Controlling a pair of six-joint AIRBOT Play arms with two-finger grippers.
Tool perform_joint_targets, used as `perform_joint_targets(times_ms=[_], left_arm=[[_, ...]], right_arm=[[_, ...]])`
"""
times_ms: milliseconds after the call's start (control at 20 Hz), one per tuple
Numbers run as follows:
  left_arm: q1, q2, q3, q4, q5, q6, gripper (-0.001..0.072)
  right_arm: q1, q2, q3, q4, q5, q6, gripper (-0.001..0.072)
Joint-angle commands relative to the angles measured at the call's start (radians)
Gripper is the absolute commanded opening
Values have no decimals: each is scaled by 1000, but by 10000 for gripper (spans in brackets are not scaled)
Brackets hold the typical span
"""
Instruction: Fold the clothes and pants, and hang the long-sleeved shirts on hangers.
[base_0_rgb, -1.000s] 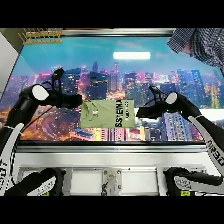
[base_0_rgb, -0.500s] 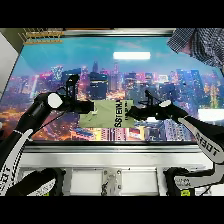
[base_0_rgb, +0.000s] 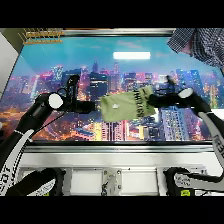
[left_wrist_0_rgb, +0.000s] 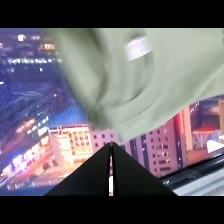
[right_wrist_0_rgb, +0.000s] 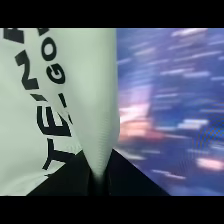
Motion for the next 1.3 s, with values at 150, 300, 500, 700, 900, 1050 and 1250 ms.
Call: perform_joint_targets(times_ms=[150,300,500,700,900,1050,1250], left_arm=[[-1,1,-1,0,1,-2,7],[-1,1,-1,0,1,-29,7],[-1,1,-1,0,1,-29,7],[-1,1,0,1,2,-28,8],[-1,1,-1,1,5,-28,7],[-1,1,-1,2,9,-27,7],[-1,1,-1,2,23,-27,7]], right_arm=[[-619,185,26,-329,26,155,14],[-826,185,16,-329,40,207,14],[-909,186,-39,-332,80,209,14],[-895,187,-86,-333,150,209,14],[-890,196,-104,-333,238,209,336],[-892,219,-102,-352,322,220,485],[-632,576,-104,-308,260,167,484]])
